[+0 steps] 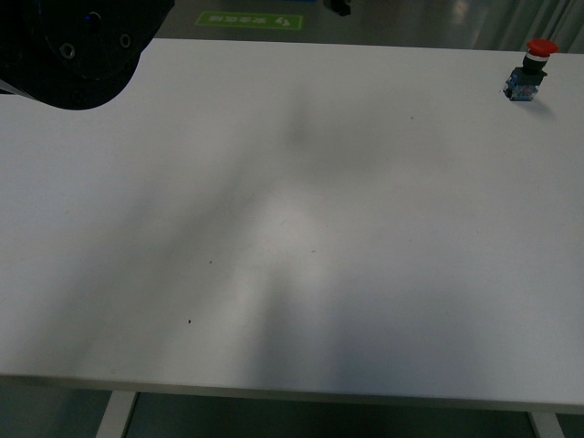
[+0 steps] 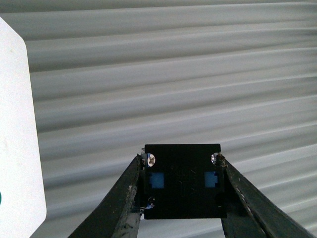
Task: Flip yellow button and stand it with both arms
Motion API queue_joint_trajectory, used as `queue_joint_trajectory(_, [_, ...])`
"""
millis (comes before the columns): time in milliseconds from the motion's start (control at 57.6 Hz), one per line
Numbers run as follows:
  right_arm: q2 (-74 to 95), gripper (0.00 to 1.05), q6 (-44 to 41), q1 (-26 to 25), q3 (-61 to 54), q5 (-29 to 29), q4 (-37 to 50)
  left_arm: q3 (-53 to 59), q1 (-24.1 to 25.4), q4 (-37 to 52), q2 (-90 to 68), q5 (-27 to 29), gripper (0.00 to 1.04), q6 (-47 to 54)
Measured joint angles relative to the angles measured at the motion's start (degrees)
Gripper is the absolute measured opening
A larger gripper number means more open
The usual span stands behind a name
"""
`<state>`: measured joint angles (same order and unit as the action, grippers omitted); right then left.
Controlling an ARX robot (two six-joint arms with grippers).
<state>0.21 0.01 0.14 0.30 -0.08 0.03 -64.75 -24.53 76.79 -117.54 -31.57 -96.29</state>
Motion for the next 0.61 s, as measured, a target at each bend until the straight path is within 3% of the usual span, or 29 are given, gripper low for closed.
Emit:
queue_joint_trajectory(104, [0.0,0.97,0.0,0.0,0.0,0.0,0.0,0.0,0.0,0.0,0.0,0.0,0.36,0.0])
queue_joint_trajectory(139, [1.0,0.97,2.5,-0.6,0.0,-2.5,1.2,0.0,0.0,0.0,0.0,0.0,0.36,0.0])
queue_joint_trajectory(191, [10.8,0.97,13.8,0.4,0.8,-8.4,13.3,0.0,0.2,0.0,0.0,0.2,0.36,0.0])
queue_joint_trajectory(382, [46.2,0.97,37.4,10.1,12.5,-4.2,43.6,0.0,0.2,0.0,0.0,0.1,0.36,0.0])
queue_joint_trajectory(468, [59.3,0.97,42.7,13.2,19.2,-1.9,48.2,0.0,0.2,0.0,0.0,0.1,0.36,0.0])
queue_joint_trajectory(607, [74.6,0.97,45.3,16.8,29.4,0.3,47.5,0.0,0.2,0.0,0.0,0.2,0.36,0.0])
